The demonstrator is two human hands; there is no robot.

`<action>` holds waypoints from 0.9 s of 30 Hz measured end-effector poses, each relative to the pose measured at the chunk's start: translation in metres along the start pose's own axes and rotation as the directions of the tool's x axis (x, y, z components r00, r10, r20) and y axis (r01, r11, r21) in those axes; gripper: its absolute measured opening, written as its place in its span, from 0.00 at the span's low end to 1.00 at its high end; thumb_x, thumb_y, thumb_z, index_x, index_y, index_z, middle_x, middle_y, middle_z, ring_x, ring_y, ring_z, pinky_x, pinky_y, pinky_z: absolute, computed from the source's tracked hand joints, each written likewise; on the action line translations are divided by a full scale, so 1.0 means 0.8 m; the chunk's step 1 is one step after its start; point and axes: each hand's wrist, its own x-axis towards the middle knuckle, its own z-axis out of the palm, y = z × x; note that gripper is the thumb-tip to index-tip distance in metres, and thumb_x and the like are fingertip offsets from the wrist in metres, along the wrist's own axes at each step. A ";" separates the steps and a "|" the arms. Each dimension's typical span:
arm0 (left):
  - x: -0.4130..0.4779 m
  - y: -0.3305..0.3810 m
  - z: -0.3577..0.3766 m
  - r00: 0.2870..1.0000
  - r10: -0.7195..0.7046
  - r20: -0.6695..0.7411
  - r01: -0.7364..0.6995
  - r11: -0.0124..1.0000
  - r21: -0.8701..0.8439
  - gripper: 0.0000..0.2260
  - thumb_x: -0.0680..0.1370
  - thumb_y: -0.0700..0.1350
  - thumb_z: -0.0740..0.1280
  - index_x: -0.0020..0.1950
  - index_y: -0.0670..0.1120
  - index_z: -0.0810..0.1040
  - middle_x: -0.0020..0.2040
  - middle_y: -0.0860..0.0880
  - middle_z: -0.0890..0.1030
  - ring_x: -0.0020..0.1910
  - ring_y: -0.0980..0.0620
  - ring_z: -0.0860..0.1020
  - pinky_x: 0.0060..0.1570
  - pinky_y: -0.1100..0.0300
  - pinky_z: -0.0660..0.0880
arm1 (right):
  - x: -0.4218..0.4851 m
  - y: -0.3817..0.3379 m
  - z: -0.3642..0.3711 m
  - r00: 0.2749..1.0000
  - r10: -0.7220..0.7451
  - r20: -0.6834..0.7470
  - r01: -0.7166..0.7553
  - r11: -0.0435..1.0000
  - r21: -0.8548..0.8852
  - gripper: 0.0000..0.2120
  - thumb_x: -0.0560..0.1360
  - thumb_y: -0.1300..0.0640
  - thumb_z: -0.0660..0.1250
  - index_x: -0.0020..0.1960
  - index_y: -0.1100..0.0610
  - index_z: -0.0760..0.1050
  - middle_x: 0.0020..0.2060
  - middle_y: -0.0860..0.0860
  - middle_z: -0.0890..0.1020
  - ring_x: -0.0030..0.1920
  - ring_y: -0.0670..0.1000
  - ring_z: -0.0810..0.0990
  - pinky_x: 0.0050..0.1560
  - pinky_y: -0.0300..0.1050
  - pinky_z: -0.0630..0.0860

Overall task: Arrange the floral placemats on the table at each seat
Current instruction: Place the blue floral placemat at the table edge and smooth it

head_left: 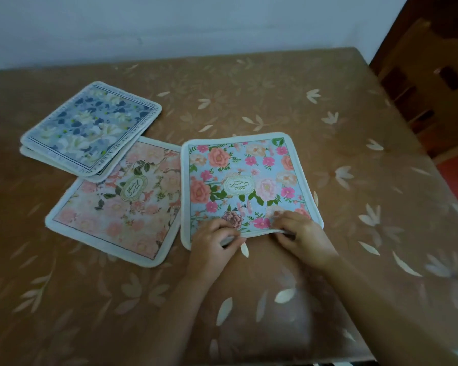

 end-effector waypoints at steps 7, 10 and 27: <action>-0.052 0.046 0.033 0.988 0.058 0.145 -0.067 0.996 0.055 0.10 0.66 0.44 0.76 0.44 0.41 0.83 0.49 0.44 0.81 0.50 0.44 0.78 0.52 0.45 0.75 | -0.085 0.024 -0.042 0.999 0.024 0.029 -0.023 0.999 -0.023 0.07 0.67 0.68 0.72 0.44 0.60 0.80 0.43 0.55 0.83 0.45 0.56 0.81 0.39 0.50 0.79; -0.077 0.062 0.044 0.975 0.026 0.219 -0.042 0.997 0.069 0.14 0.66 0.46 0.76 0.48 0.41 0.82 0.55 0.43 0.80 0.56 0.42 0.75 0.58 0.41 0.71 | -0.122 0.030 -0.051 0.997 0.035 0.066 -0.032 0.999 -0.038 0.08 0.67 0.66 0.73 0.45 0.59 0.81 0.46 0.55 0.83 0.50 0.57 0.81 0.45 0.52 0.79; -0.150 0.060 0.046 0.900 -0.074 0.430 -0.110 0.915 0.387 0.29 0.74 0.64 0.58 0.71 0.53 0.60 0.75 0.49 0.53 0.73 0.48 0.46 0.65 0.35 0.57 | -0.209 0.057 -0.059 0.986 0.020 0.165 0.020 0.971 -0.237 0.23 0.67 0.51 0.74 0.60 0.57 0.75 0.62 0.61 0.74 0.64 0.63 0.70 0.60 0.67 0.68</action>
